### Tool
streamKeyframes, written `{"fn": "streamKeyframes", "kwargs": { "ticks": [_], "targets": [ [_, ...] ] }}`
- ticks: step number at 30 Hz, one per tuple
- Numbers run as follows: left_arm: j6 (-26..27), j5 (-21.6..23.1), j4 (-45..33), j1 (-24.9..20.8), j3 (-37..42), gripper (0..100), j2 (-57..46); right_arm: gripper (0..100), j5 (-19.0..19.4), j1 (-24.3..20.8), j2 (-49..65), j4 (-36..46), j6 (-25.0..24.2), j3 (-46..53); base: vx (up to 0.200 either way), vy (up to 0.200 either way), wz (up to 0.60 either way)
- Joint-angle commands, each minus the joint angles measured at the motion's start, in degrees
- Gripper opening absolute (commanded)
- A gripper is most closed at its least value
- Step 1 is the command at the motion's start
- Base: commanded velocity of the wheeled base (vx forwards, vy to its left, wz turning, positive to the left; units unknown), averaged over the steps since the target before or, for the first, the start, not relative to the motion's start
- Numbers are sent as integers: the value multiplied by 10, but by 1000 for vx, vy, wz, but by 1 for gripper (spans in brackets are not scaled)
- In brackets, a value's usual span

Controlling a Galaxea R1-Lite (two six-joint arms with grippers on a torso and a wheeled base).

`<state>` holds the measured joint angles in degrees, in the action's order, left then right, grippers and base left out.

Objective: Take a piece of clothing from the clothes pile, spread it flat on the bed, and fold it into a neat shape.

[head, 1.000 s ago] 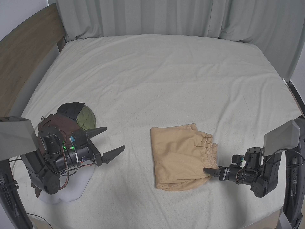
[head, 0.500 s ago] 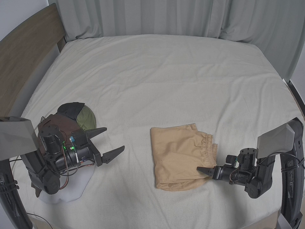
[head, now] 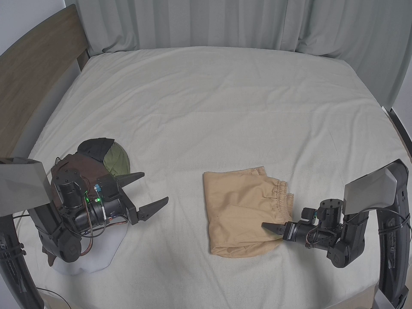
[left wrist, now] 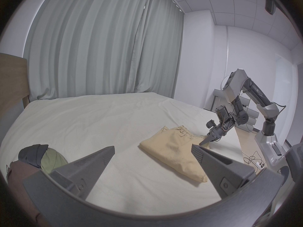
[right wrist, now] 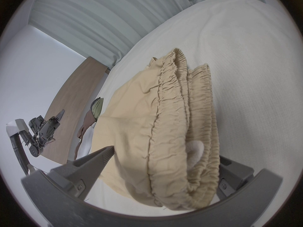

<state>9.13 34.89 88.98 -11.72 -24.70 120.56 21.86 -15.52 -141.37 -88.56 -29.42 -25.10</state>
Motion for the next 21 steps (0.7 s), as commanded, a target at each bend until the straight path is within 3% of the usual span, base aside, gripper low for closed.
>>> {"fn": "streamKeyframes", "kwargs": {
  "ticks": [1, 2, 21],
  "targets": [
    [0, 0, 1, 0, -1, 100, 0, 100, -5, -2, -2, -1, 0, -6, 0, 0, 0],
    [0, 0, 1, 0, -1, 100, 0, 0, -5, -3, -2, -1, 0, -6, 0, 0, 0],
    [0, 0, 1, 1, -1, 100, -2, 0, -6, -21, 3, -2, 0, -3, 0, 0, 0]
  ]
}}
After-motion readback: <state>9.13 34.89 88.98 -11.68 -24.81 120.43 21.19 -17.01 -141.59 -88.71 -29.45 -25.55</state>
